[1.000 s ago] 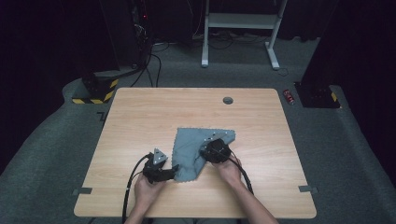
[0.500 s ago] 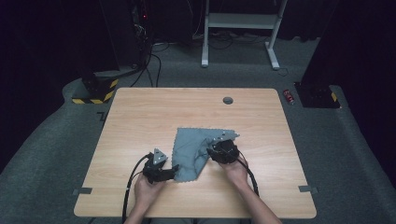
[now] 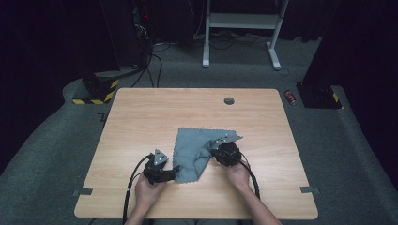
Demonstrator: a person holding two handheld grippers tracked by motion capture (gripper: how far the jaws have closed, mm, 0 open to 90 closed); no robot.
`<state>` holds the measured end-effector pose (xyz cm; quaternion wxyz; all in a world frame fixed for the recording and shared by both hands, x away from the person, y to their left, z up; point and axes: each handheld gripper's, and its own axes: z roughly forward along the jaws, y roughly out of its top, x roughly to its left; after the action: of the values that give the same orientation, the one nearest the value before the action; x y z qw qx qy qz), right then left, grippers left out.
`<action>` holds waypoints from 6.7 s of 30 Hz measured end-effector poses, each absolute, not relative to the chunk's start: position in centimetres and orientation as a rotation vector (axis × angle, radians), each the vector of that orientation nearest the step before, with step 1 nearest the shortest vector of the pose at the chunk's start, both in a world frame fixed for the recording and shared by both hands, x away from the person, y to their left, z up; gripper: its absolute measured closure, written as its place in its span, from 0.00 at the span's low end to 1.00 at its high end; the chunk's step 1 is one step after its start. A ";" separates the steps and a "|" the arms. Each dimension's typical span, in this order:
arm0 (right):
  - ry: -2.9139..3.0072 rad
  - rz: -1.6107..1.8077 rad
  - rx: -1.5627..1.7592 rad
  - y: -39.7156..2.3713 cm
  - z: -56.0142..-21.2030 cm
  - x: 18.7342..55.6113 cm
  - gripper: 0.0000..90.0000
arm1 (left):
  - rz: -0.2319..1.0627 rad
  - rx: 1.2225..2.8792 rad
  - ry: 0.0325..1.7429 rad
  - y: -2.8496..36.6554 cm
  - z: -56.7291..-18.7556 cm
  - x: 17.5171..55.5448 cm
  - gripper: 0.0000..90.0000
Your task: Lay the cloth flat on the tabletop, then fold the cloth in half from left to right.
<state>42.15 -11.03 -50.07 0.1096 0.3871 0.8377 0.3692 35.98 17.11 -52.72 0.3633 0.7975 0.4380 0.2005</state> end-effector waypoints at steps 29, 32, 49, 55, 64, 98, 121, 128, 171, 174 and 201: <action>2.335 1.064 1.286 -19.8 -49.2 34.6 0.84 | 0.508 2.061 1.113 17.1 -52.7 36.0 0.35; 2.361 1.041 1.252 -17.6 -50.2 37.3 0.82 | 0.507 2.063 1.108 17.1 -52.7 36.0 0.36; 2.303 0.956 1.275 -18.0 -50.3 41.2 0.83 | 0.479 2.088 1.075 17.3 -52.6 35.5 0.37; 2.292 0.963 1.246 -16.3 -49.9 43.0 0.80 | 0.481 2.081 1.059 17.4 -52.7 35.5 0.36; 2.282 0.892 1.270 -15.9 -51.5 46.8 0.83 | 0.489 2.085 1.067 17.5 -52.7 36.6 0.32; 2.337 0.973 1.155 -16.6 -51.5 35.3 0.61 | 0.455 2.111 1.028 17.4 -52.5 32.9 0.34; 2.445 1.080 0.927 -6.9 -51.8 35.0 0.63 | 0.411 2.075 1.058 16.2 -52.4 35.1 0.39; 2.448 1.096 0.904 -6.0 -51.9 34.5 0.60 | 0.381 2.035 1.087 16.6 -51.2 37.4 0.42; 2.600 1.093 0.636 -0.2 -52.1 32.1 0.75 | 0.419 2.012 1.251 17.2 -48.5 48.0 0.45; 2.574 1.116 0.609 -0.2 -52.0 31.8 0.74 | 0.407 2.002 1.275 16.9 -48.9 49.1 0.46; 2.605 1.117 0.634 0.3 -52.4 31.8 0.78 | 0.484 2.121 1.303 14.8 -51.1 52.6 0.61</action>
<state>31.81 0.30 -52.38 0.1180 0.2168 0.8906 0.3820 52.59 14.85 -51.10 0.2981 0.7983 0.4905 0.1822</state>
